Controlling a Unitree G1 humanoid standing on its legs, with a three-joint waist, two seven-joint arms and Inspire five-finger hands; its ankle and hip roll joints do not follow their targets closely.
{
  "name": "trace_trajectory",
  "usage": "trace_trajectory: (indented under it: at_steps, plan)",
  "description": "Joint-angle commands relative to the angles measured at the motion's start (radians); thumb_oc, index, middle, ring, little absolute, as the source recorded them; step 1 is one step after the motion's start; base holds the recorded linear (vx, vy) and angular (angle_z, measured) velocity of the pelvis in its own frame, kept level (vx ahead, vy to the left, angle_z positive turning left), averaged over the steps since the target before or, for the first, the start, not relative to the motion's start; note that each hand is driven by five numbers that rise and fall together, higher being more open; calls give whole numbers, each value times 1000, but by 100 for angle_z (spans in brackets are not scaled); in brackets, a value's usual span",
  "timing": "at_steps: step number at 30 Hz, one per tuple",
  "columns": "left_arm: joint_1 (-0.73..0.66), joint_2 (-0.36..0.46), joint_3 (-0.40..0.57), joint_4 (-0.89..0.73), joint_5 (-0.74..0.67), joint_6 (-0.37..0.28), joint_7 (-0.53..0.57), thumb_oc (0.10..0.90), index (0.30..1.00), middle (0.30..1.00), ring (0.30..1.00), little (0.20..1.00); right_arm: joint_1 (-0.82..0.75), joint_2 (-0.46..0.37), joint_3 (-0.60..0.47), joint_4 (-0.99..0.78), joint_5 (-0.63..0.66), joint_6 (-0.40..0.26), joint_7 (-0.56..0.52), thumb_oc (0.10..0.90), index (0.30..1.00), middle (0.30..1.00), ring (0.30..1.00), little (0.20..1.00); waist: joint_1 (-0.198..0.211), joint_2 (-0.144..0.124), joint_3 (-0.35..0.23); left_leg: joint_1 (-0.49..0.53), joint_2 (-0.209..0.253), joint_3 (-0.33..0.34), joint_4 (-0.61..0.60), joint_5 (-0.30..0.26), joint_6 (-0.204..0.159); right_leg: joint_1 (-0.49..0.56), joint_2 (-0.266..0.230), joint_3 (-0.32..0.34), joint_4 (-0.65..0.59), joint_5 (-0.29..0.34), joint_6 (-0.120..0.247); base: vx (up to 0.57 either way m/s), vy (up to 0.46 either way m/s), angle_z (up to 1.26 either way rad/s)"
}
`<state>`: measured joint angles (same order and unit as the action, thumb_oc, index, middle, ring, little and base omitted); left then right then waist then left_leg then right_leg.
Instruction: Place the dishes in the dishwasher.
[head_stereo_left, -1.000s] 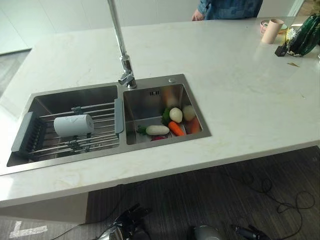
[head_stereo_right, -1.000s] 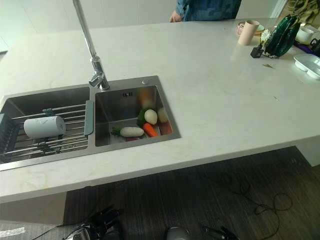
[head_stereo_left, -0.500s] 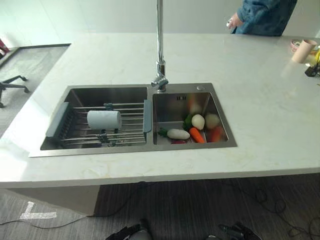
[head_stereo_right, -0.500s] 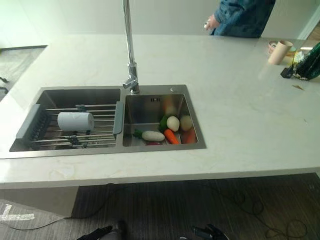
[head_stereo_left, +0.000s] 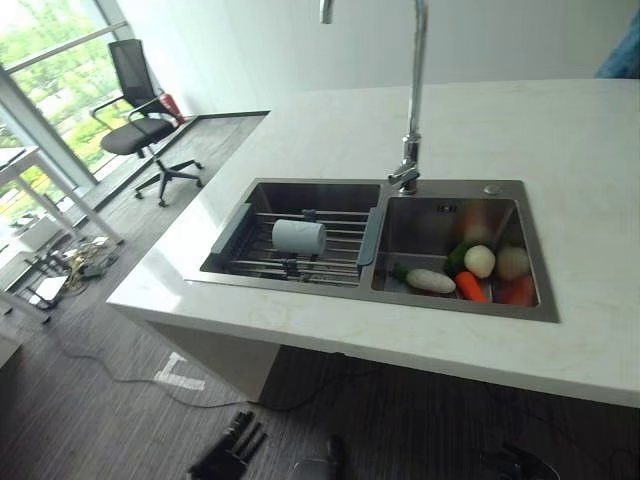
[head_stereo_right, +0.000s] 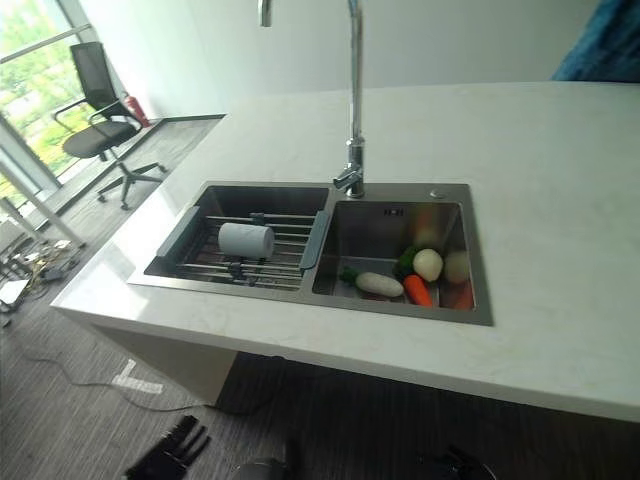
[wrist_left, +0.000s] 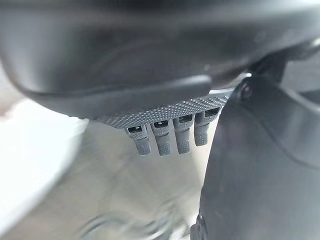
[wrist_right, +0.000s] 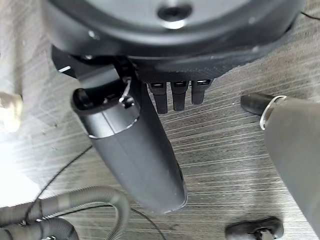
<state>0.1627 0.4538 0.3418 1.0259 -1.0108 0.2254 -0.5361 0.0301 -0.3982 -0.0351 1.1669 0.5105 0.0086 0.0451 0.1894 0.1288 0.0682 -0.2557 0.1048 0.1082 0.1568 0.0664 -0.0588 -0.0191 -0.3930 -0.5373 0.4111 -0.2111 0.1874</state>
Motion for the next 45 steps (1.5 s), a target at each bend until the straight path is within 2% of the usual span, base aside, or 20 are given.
trace_trajectory:
  at_steps: [1, 3, 4, 5, 6, 7, 8, 11, 12, 13, 14, 15, 16, 17, 20, 23, 25, 28, 33, 45]
  plan:
    - [-81, 134, 74, 12, -15, -187, 63, 800, 900, 900, 900, 900, -32, -2, -36, 4, -19, -45, 5, 800, 900, 900, 900, 900, -8, -15, 18, -17, 64, -53, 143, -210, -67, 62, -4, 55, -111, -54, 34, 10, -16, 33]
    - [-66, 252, 149, 46, 212, -345, 263, 800, 900, 900, 900, 900, -33, 10, -17, 3, 11, -60, -4, 800, 900, 900, 900, 900, 4, -6, 15, -19, 57, -66, 143, -208, -67, 70, -8, 52, -111, -57, 39, 1, -30, 27]
    - [-59, 282, 160, 55, 306, -396, 346, 800, 900, 900, 900, 900, -33, 13, -14, 1, 18, -63, -7, 800, 900, 900, 900, 900, 6, -5, 14, -20, 56, -68, 143, -207, -67, 69, -8, 52, -111, -57, 40, -15, -40, 14]
    - [-45, 326, 167, 64, 476, -479, 466, 800, 900, 900, 900, 900, -32, 17, -11, -1, 29, -66, -11, 800, 900, 900, 900, 900, 9, -5, 13, -21, 55, -70, 143, -208, -67, 67, -8, 52, -111, -56, 42, -15, -56, 15]
    - [-26, 372, 168, 44, 673, -569, 646, 800, 900, 900, 900, 900, -29, 18, -10, -8, 42, -64, -14, 800, 900, 900, 900, 900, 11, -5, 14, -21, 55, -72, 143, -208, -67, 64, -7, 53, -111, -53, 45, -10, -72, 21]
    - [-8, 407, 172, 7, 805, -602, 810, 800, 900, 900, 900, 900, -23, 24, -17, -16, 46, -61, -18, 800, 900, 900, 900, 900, 13, -8, 16, -20, 54, -72, 143, -210, -66, 62, -7, 55, -111, -50, 49, 6, -106, 29]
    - [27, 475, 207, -78, 886, -546, 968, 800, 900, 900, 900, 900, -4, 29, -28, -38, 59, -53, -27, 800, 900, 900, 900, 900, 22, -9, 19, -18, 56, -73, 143, -211, -64, 59, -7, 56, -111, -45, 52, 17, -106, 31]
    - [90, 560, 321, -217, 926, -454, 1061, 800, 900, 900, 900, 900, 34, 37, -48, -55, 76, -50, -26, 800, 900, 900, 900, 900, 31, -14, 20, -16, 64, -75, 143, -214, -69, 59, -4, 50, -111, -40, 57, 33, -120, 20]
    - [104, 592, 358, -245, 926, -449, 1077, 800, 900, 900, 900, 900, 43, 40, -56, -49, 78, -52, -18, 800, 900, 900, 900, 900, 32, -18, 19, -14, 67, -76, 143, -216, -70, 61, -2, 48, -111, -40, 58, 55, -139, 4]
    - [110, 617, 393, -270, 935, -474, 1102, 800, 900, 900, 900, 900, 50, 43, -65, -40, 80, -54, -12, 800, 900, 900, 900, 900, 33, -21, 17, -12, 70, -75, 143, -219, -70, 62, -1, 45, -111, -40, 58, 66, -132, 2]
    - [119, 647, 437, -301, 961, -542, 1127, 800, 900, 900, 900, 900, 54, 47, -76, -35, 76, -49, -6, 800, 900, 900, 900, 900, 30, -26, 14, -9, 73, -72, 143, -222, -71, 62, 0, 44, -111, -41, 59, 60, -104, -2]
    - [120, 659, 449, -318, 969, -563, 1127, 800, 900, 900, 900, 900, 56, 48, -79, -35, 75, -46, -5, 800, 900, 900, 900, 900, 28, -28, 13, -9, 74, -71, 143, -224, -71, 62, 0, 45, -111, -41, 59, 109, -130, -6]
    - [114, 690, 482, -439, 988, -658, 1092, 800, 900, 900, 900, 900, 73, 57, -88, -38, 70, -32, -2, 800, 900, 900, 900, 900, 20, -37, 9, -6, 79, -65, 143, -228, -75, 58, 3, 48, -111, -42, 58, 93, -93, -5]
    - [111, 691, 483, -460, 987, -674, 1081, 800, 900, 900, 900, 900, 75, 59, -90, -38, 70, -30, -2, 800, 900, 900, 900, 900, 19, -39, 9, -6, 80, -64, 143, -228, -75, 58, 4, 48, -111, -42, 58, 115, -101, -1]
    - [49, 691, 434, -660, 893, -720, 906, 800, 900, 900, 900, 900, 88, 70, -94, -21, 56, -27, 16, 800, 900, 900, 900, 900, -4, -47, 7, 1, 92, -46, 143, -231, -81, 54, 8, 55, -111, -42, 55, 81, -52, 2]
    - [-65, 659, 322, -801, 785, -681, 707, 800, 900, 900, 900, 900, 94, 73, -104, 7, 29, -31, 45, 800, 900, 900, 900, 900, -31, -51, 7, 16, 107, -14, 143, -235, -89, 43, 13, 71, -111, -38, 55, 111, -46, -4]
    - [-123, 650, 253, -843, 826, -647, 642, 800, 900, 900, 900, 900, 92, 75, -101, 16, 18, -25, 47, 800, 900, 900, 900, 900, -52, -49, 9, 18, 116, 14, 143, -216, -81, 22, 11, 73, -111, -9, 49, 19, 9, -30]
    - [-203, 671, 149, -842, 887, -619, 608, 800, 900, 900, 900, 900, 88, 69, -95, 29, 20, -10, 41, 800, 900, 900, 900, 900, -80, -48, 8, 37, 121, 36, 143, -220, -78, 2, 12, 104, -111, 5, 50, 98, 20, -54]
    - [-279, 720, 72, -805, 907, -567, 564, 800, 900, 900, 900, 900, 97, 61, -97, 32, 33, 19, 28, 800, 900, 900, 900, 900, -116, -45, 12, 67, 119, 61, 143, -232, -72, -20, 8, 148, -111, 23, 57, 96, 22, -40]
    - [-457, 833, -150, -671, 1059, -497, 481, 800, 900, 900, 900, 900, 152, 58, -118, -13, 29, 63, 20, 800, 900, 900, 900, 900, -200, -37, 22, 86, 105, 97, 143, -252, -58, -77, -1, 228, -111, 61, 74, 63, 9, -14]
